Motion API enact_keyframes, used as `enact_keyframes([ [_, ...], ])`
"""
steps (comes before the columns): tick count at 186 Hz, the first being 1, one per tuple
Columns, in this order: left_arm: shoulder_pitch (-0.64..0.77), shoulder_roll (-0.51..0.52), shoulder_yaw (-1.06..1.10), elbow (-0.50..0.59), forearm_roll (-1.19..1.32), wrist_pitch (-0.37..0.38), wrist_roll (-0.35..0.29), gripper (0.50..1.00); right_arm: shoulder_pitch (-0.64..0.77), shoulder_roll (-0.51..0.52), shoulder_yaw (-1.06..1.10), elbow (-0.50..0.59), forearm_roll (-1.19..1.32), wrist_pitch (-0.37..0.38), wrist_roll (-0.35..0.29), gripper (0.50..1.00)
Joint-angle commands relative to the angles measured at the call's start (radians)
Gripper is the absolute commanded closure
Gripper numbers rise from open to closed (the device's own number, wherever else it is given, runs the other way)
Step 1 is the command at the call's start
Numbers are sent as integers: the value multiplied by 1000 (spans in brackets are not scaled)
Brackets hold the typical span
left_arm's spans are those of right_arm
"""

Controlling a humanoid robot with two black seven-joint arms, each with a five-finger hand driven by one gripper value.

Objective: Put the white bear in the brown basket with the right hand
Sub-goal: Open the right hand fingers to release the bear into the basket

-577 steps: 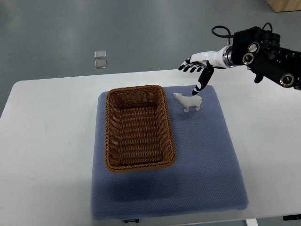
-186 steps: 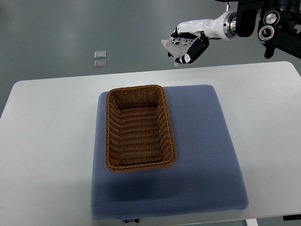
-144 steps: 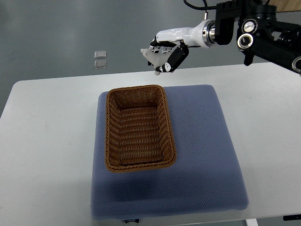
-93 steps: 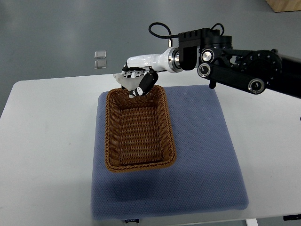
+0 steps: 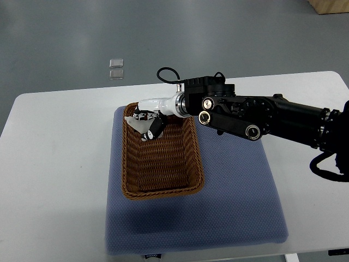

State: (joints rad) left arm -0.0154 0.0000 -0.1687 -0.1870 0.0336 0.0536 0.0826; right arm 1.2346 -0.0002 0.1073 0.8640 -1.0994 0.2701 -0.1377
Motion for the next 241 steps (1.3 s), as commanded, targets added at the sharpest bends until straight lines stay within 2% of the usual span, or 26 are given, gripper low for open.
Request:
enact_keyframes([
  [1,0,0,1,0,0,0,0,500,-10,0,-31,-14,-27,1,4,1000],
  [74,0,0,1,0,0,0,0,500,-56,0,-43,-34,-27,-11,6,998],
  [78,0,0,1,0,0,0,0,500,-61,0,-43,-37,-27,-17,6,961],
  [103,0,0,1,0,0,0,0,500,-69,0,-43,-37,-27,-26,7,914],
  [110,0,0,1,0,0,0,0,500,-70,0,-35,-37,-27,-26,7,873],
  [123,0,0,3,0,0,0,0,500,-72,0,-31,-39,-24,-28,9,738],
  [137,2,0,3,0,2,0,0,500,-69,0,-31,-37,-22,-26,7,695],
  [146,2,0,3,0,0,0,0,500,-66,0,-31,-37,-19,-26,7,624],
  [152,0,0,3,0,0,0,0,500,-61,0,-29,-36,-17,-26,7,603],
  [169,0,0,3,0,0,0,0,500,-50,0,-18,-31,-14,-25,7,587],
  [209,0,0,3,0,0,0,0,500,-1,0,101,-25,-8,-11,7,585],
  [241,0,0,3,0,0,0,0,500,26,-75,224,-10,16,1,7,585],
])
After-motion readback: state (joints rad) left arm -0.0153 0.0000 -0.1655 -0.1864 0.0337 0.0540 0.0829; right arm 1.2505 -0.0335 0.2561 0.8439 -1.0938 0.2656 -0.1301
